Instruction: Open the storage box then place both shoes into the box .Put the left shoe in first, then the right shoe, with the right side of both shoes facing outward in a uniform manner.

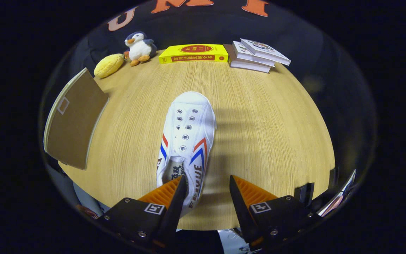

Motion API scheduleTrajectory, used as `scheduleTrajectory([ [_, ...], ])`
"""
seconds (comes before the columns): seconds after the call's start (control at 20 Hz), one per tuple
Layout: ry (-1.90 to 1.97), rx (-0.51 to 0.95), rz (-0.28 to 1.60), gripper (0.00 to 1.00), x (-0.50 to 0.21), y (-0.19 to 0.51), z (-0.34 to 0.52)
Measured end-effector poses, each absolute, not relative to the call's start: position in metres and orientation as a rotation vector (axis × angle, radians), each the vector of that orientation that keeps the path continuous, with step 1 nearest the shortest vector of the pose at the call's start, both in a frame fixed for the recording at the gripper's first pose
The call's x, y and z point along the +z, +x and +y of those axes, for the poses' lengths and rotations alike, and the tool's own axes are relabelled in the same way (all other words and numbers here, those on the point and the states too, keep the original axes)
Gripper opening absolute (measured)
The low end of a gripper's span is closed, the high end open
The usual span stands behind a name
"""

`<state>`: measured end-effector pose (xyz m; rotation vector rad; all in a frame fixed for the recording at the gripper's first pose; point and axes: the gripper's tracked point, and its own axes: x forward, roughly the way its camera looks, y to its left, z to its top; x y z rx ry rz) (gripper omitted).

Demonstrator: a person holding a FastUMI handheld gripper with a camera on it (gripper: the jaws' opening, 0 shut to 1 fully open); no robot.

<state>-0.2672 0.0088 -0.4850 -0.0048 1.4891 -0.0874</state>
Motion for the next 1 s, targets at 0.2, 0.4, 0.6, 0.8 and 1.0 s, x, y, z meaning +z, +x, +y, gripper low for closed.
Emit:
scheduleTrajectory([
  [0.2,-0.014,-0.085,1.421,0.69,-0.49,-0.258,0.005],
  [0.4,0.073,-0.081,1.375,0.61,-0.5,-0.253,0.017],
  [0.6,0.178,-0.029,1.377,0.41,-0.507,-0.251,0.028],
  [0.8,0.398,-0.069,1.495,0.39,-0.513,-0.257,0.028],
  [1.0,0.534,-0.092,1.514,0.34,-0.514,-0.259,0.027],
])
